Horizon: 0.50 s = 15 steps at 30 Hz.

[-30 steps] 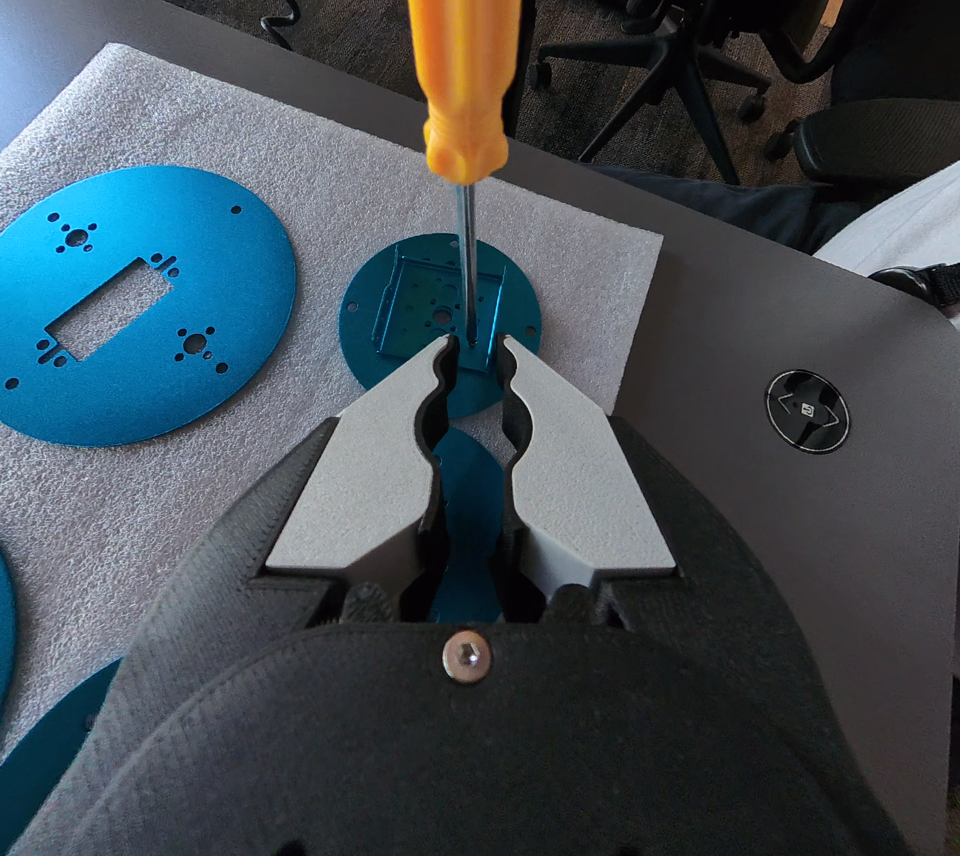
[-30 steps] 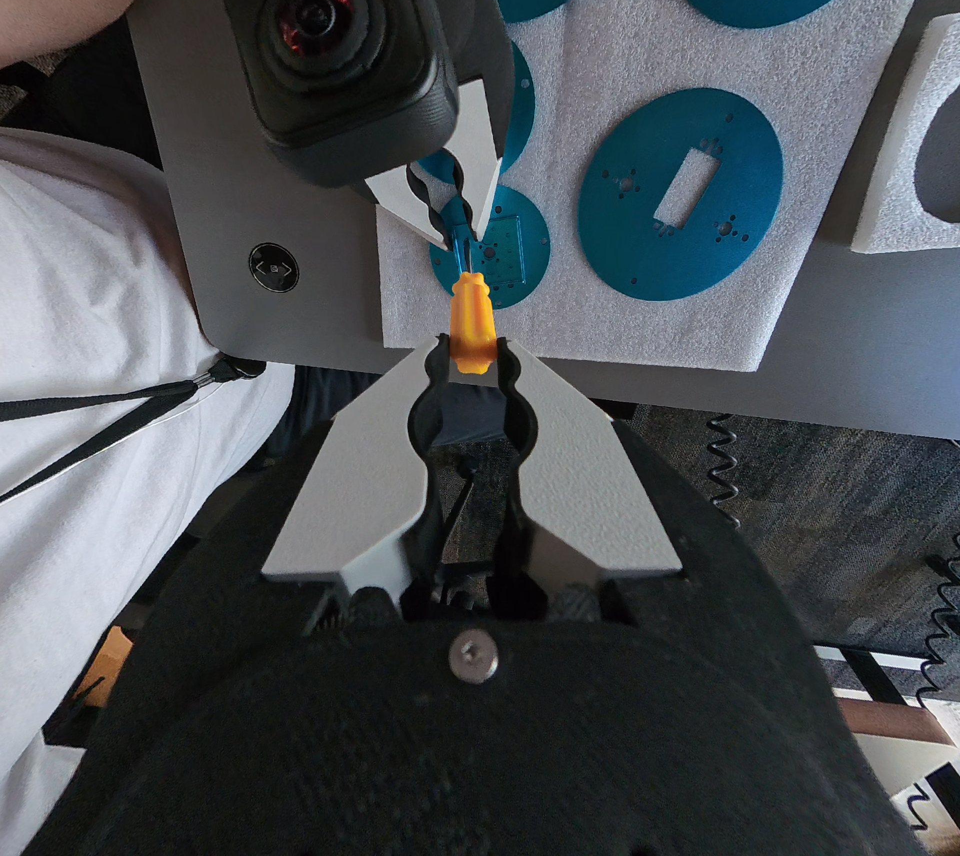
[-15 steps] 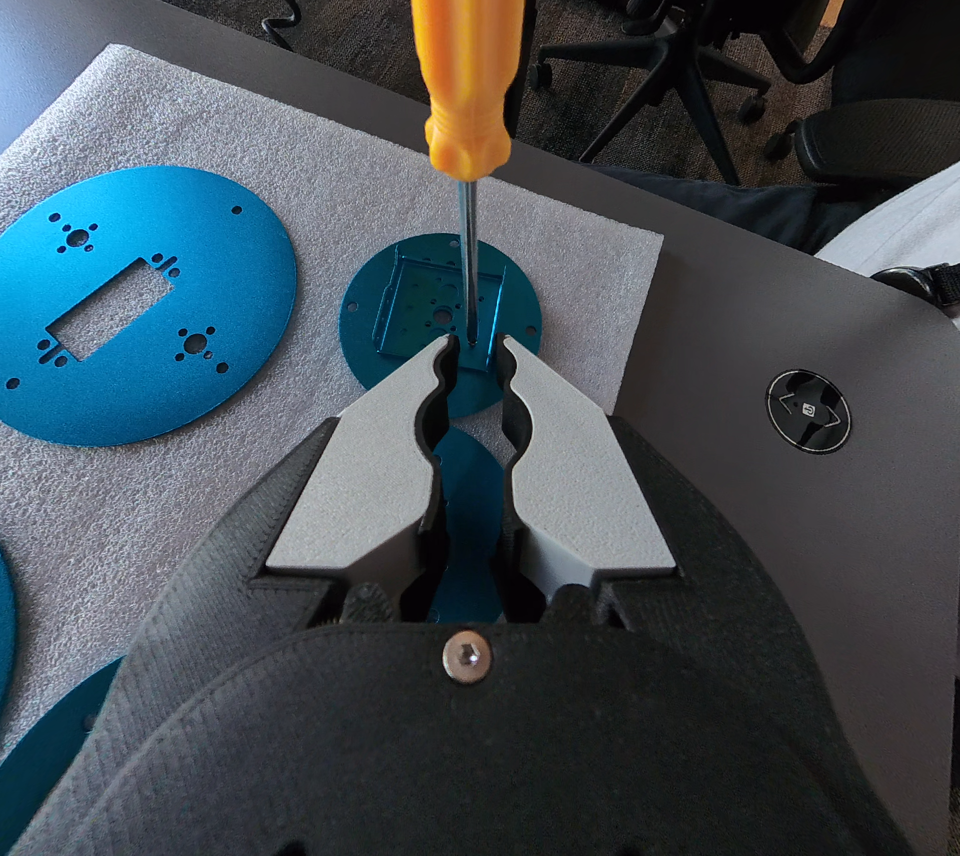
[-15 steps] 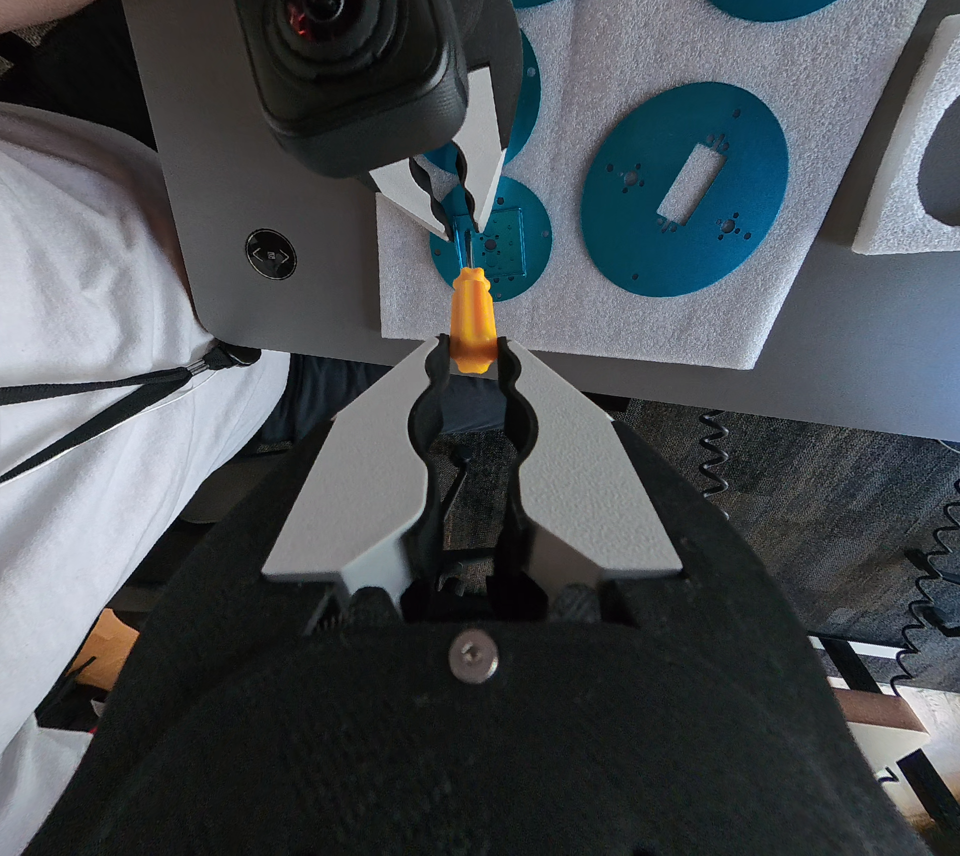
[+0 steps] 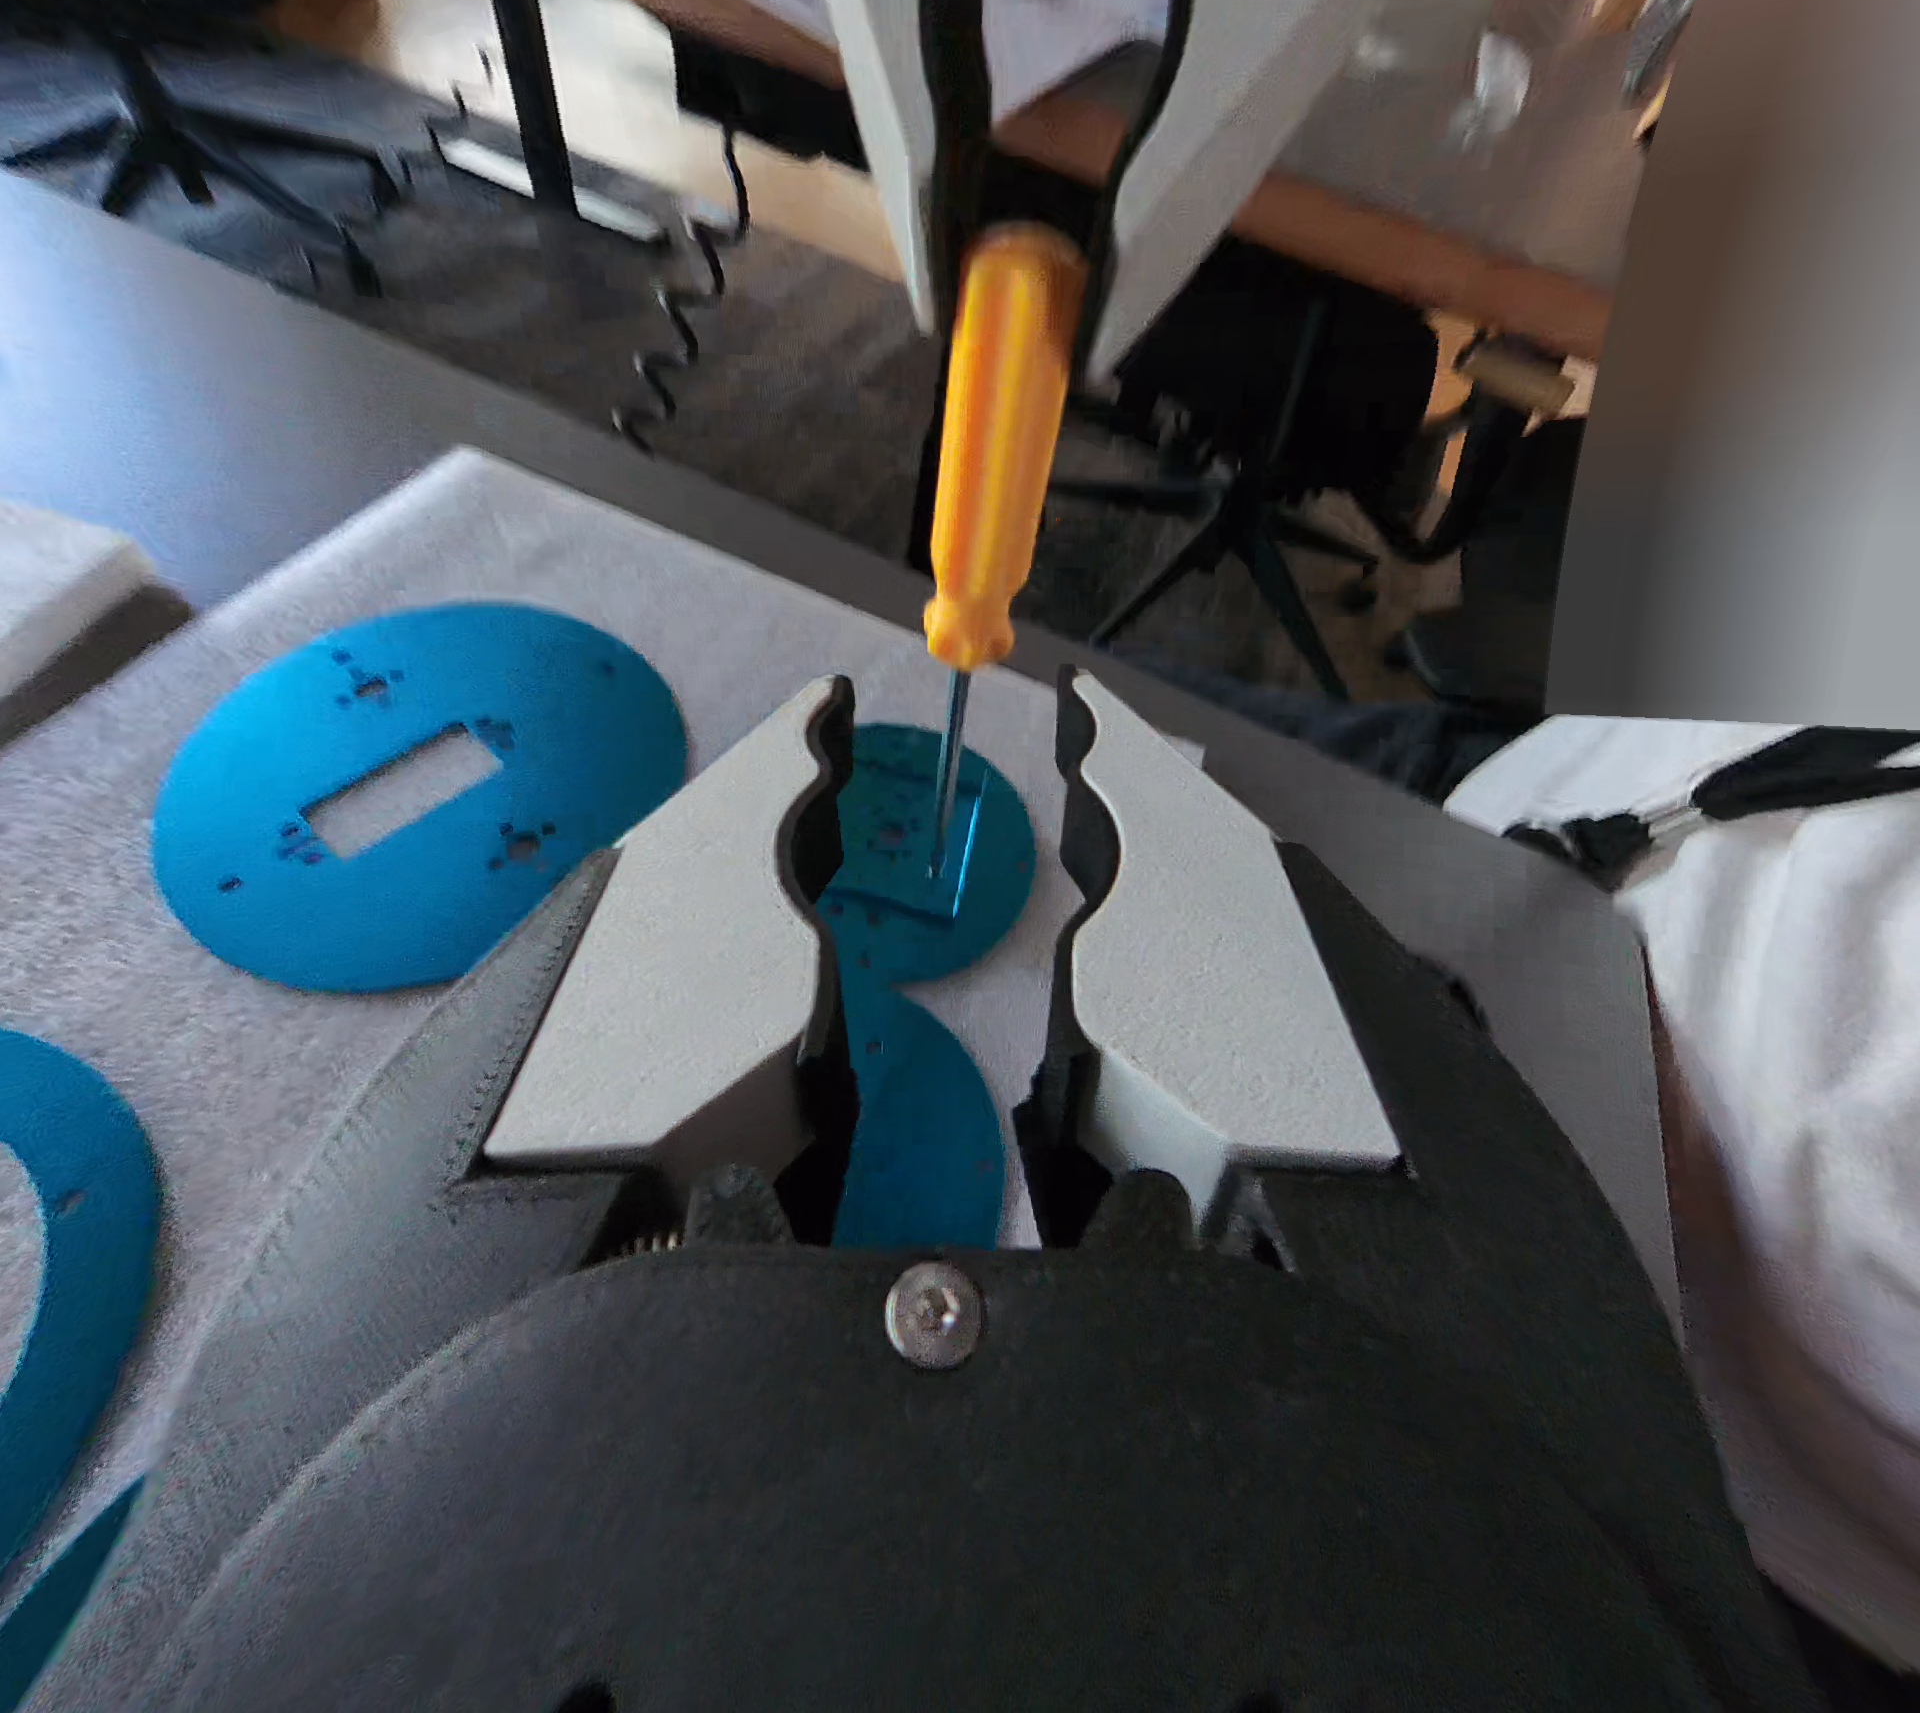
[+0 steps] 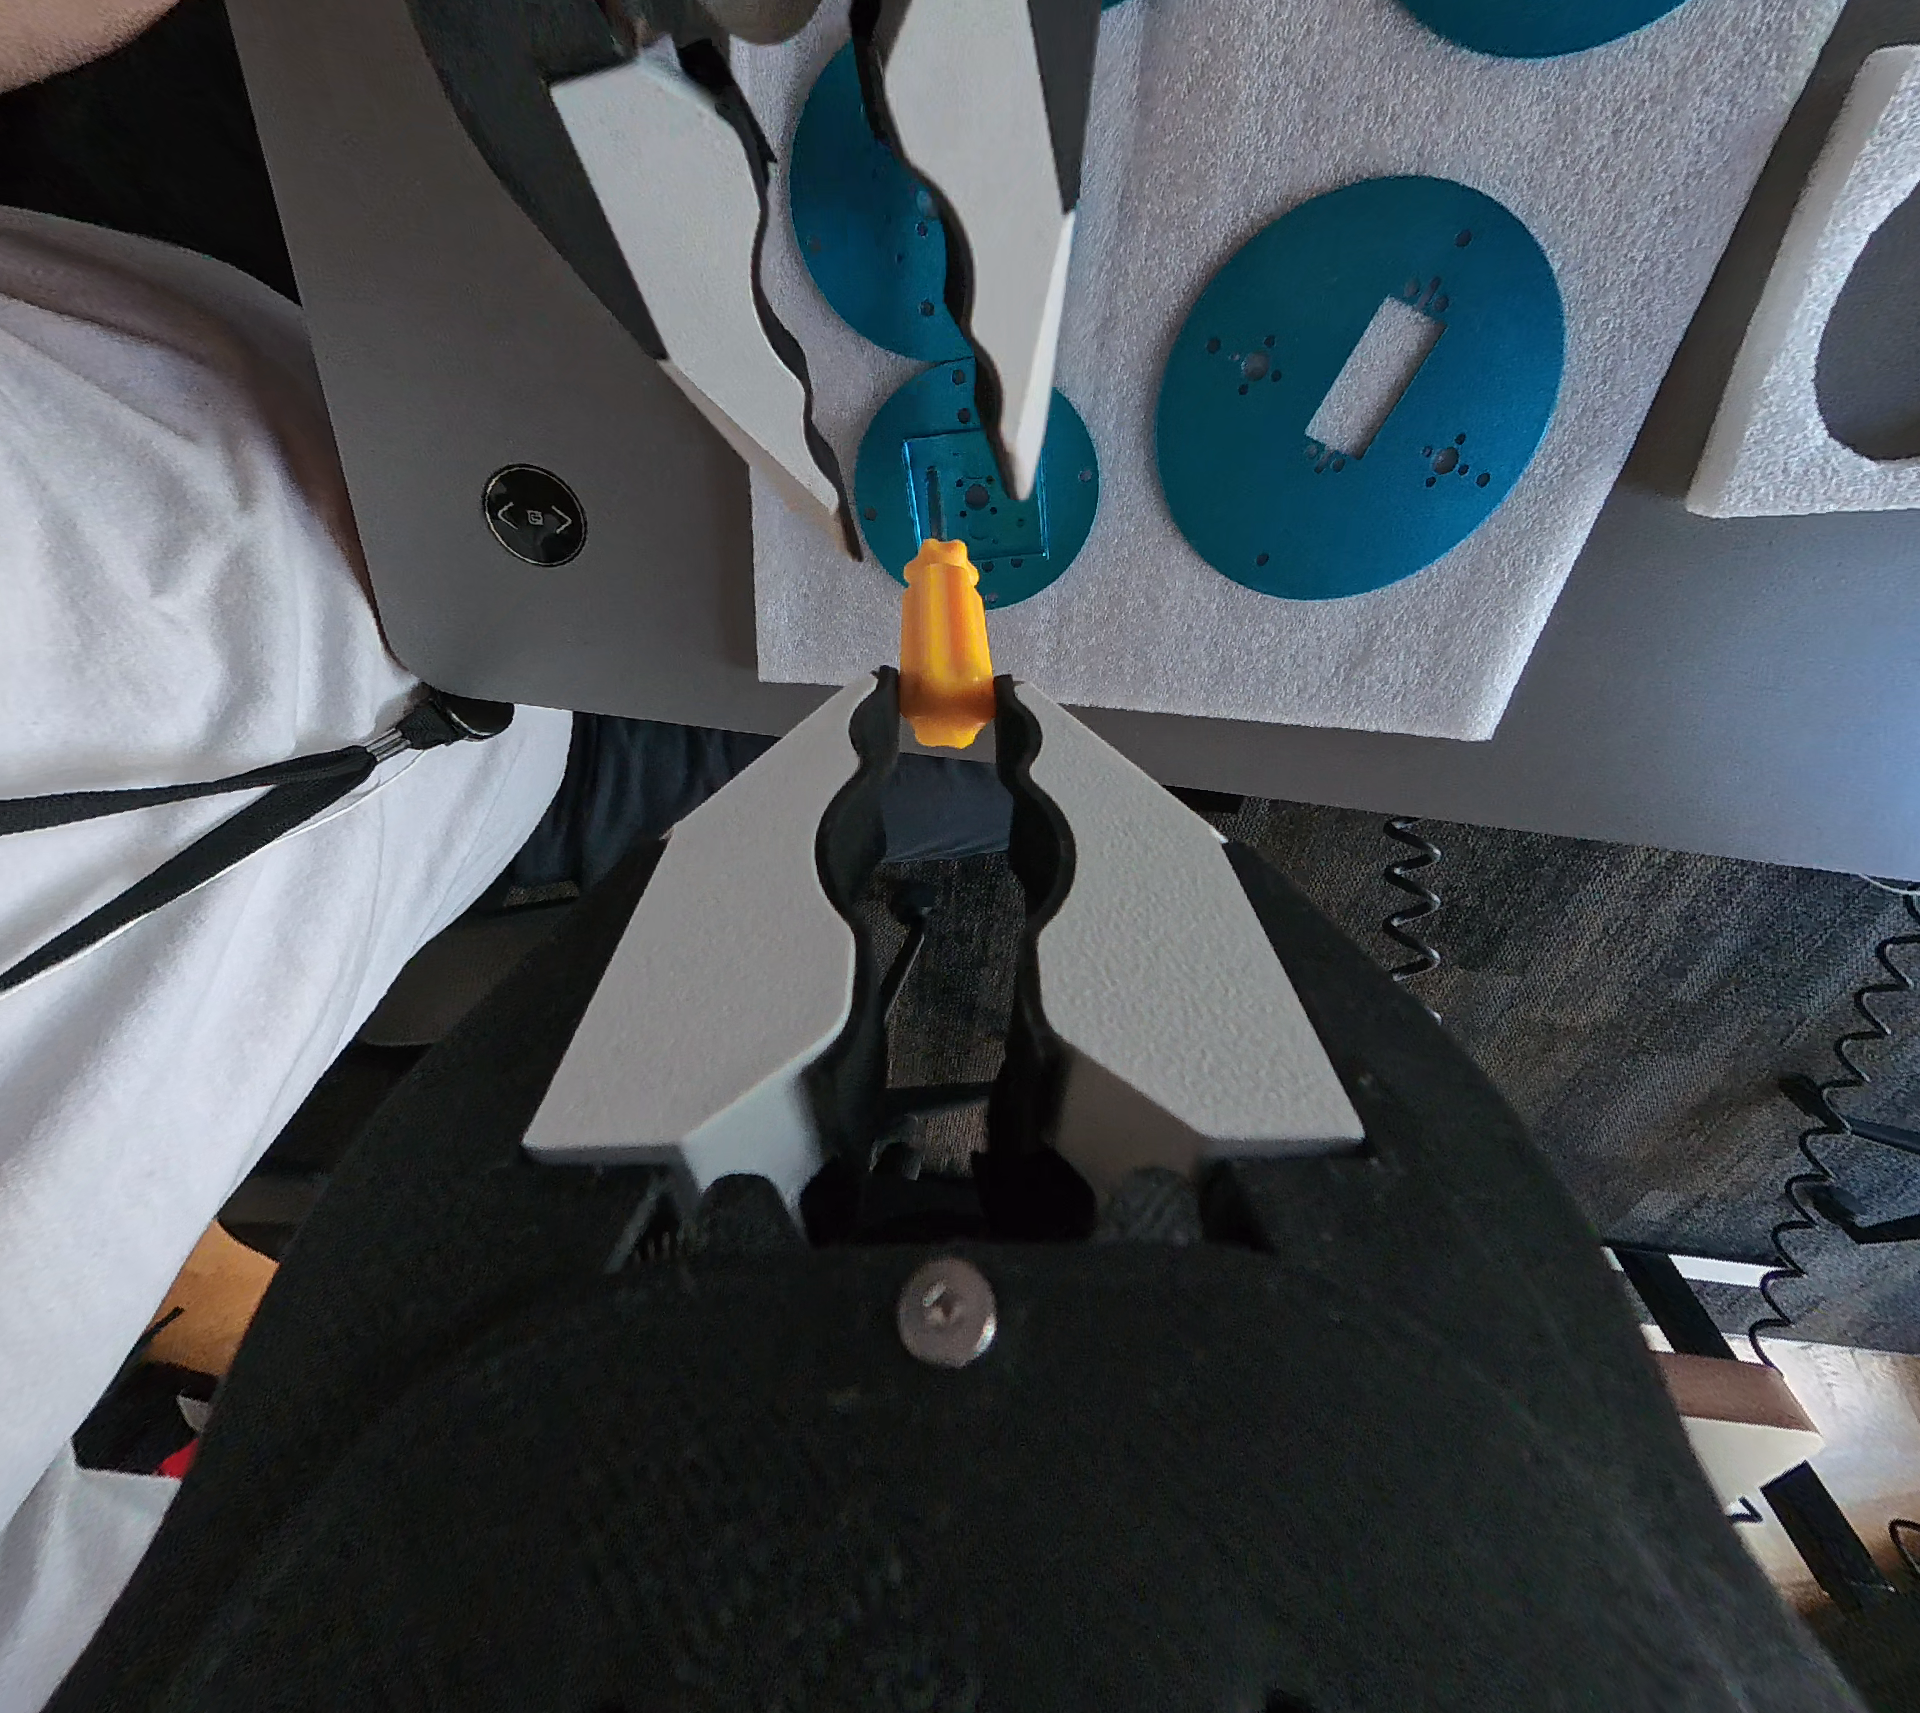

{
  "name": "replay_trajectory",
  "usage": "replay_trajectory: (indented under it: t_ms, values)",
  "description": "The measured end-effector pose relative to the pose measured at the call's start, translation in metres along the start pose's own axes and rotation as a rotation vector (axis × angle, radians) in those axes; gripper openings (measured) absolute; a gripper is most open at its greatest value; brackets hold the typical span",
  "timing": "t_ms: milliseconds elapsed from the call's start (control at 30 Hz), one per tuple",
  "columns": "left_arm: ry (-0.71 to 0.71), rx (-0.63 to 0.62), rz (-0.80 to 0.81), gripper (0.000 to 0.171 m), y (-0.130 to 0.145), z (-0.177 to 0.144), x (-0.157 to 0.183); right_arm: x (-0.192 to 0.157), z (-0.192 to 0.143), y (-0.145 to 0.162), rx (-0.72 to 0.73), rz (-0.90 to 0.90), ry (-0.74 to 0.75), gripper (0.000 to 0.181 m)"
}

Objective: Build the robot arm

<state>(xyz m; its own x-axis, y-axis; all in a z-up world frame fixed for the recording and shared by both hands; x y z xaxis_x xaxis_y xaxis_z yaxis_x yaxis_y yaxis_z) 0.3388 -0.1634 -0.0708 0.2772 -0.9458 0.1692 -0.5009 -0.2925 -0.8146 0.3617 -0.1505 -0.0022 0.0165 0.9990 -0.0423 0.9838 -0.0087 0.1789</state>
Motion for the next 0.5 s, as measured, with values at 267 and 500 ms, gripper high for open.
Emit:
replay_trajectory:
  t_ms: [267, 500]
  values:
    - [-0.068, 0.209, 0.055, 0.024, -0.052, -0.016, 0.010, 0.002, 0.000, -0.003, -0.020, 0.026, 0.008, 0.018]
    - [-0.101, 0.209, 0.101, 0.021, -0.051, -0.014, 0.012, -0.001, 0.001, -0.003, 0.006, -0.098, 0.006, 0.018]
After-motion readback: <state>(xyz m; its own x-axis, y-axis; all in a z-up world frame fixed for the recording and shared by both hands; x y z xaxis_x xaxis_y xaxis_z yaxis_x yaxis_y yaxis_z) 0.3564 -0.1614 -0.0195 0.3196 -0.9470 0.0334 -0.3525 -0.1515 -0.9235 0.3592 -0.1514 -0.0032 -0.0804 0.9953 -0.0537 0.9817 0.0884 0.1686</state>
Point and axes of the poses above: each gripper's, where its closed fingertips meet, z out along the fingers, y out of its underside, x = y × z across the jaws, the point moved 2 cm from there along -z, back along the fingers, and after that the axes turned 13 degrees about -x, right-handed, at the moved point
